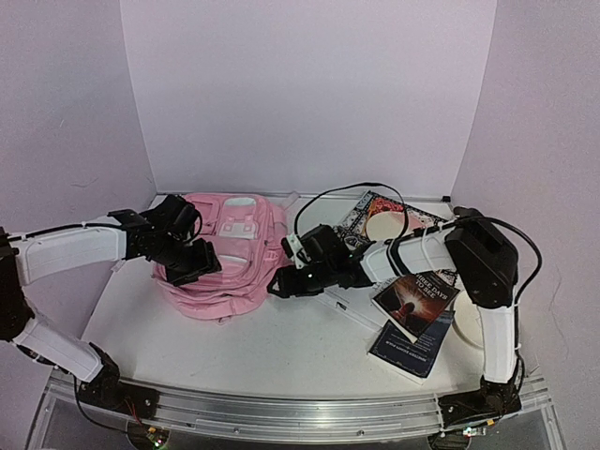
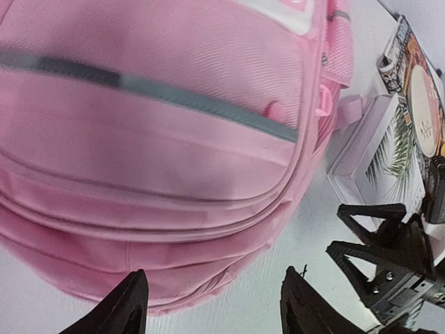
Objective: Pack the student bag
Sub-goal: Pick up the student bag from the center of the board.
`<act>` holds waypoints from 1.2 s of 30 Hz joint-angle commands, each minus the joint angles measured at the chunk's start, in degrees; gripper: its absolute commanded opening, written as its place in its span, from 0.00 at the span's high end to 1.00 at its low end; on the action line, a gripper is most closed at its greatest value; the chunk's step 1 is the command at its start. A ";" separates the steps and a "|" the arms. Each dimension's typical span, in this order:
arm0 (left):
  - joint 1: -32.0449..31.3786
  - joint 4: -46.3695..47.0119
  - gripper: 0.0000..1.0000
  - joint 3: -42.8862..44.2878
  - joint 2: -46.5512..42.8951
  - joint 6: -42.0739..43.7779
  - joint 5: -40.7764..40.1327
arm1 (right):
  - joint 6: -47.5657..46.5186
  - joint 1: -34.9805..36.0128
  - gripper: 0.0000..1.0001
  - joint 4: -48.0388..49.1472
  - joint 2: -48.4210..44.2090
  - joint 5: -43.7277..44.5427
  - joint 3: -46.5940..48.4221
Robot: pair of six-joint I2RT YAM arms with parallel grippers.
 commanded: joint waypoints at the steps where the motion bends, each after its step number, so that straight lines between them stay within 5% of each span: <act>1: -1.76 -3.21 0.32 9.17 6.53 15.19 -4.33 | -2.79 -0.08 0.36 -1.51 -7.86 5.27 -2.36; 15: -9.60 -12.35 0.27 25.38 25.13 29.10 -22.74 | -2.58 -0.09 0.33 -3.11 -10.77 7.04 -5.12; 27: -10.68 -12.53 0.29 28.54 36.36 32.01 -33.87 | -1.89 -0.09 0.32 -3.11 -11.47 6.89 -5.87; 30: -10.68 -12.44 0.42 28.47 37.88 31.92 -35.70 | -2.02 -0.08 0.32 -3.11 -11.69 6.43 -5.94; 34: -10.78 -12.44 0.82 28.70 36.01 31.53 -34.01 | -2.94 -0.07 0.33 -3.11 -11.67 4.68 -5.36; 36: -10.84 -12.48 0.94 28.89 33.70 31.00 -31.76 | -3.57 0.17 0.34 -2.92 -11.72 3.53 -5.06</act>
